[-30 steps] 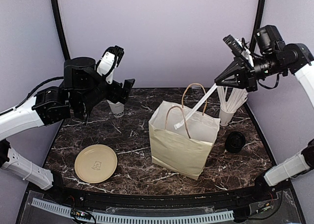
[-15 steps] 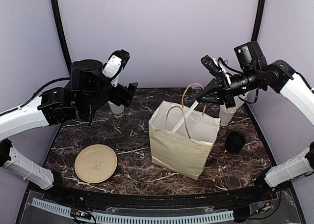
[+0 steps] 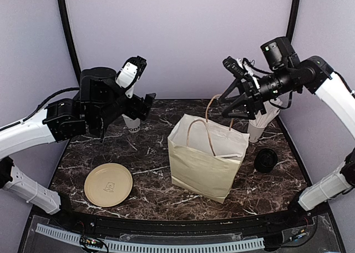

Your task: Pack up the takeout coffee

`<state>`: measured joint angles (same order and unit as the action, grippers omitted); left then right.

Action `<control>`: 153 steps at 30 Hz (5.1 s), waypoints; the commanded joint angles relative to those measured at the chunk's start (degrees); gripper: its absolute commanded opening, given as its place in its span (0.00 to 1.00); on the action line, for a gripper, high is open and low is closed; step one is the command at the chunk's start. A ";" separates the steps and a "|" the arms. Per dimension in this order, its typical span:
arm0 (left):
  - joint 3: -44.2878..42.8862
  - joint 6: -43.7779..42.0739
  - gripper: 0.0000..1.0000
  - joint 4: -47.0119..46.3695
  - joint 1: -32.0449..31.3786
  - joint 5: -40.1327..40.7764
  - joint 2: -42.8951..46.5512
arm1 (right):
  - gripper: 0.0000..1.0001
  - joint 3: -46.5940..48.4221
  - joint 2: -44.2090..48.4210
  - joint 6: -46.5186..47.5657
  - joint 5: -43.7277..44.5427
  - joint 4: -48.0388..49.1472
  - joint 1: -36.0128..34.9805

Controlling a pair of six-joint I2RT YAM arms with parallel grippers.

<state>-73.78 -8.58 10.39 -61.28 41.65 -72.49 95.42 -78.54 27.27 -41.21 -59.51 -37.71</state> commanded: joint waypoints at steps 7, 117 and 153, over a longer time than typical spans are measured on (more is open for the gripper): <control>1.62 -0.49 0.97 -0.44 0.02 0.18 0.66 | 0.51 6.95 -2.62 -3.76 5.35 1.50 19.59; -0.15 0.32 0.97 0.86 0.02 -0.79 -2.15 | 0.00 6.47 5.50 -42.10 -42.31 39.79 32.83; 1.48 -1.60 0.98 0.14 0.02 0.90 -2.07 | 0.00 -6.39 -1.51 -13.08 -0.21 23.42 -2.06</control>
<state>-72.29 -9.28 11.68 -61.28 41.67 -75.31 85.38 -78.54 13.04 -43.48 -37.56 -38.44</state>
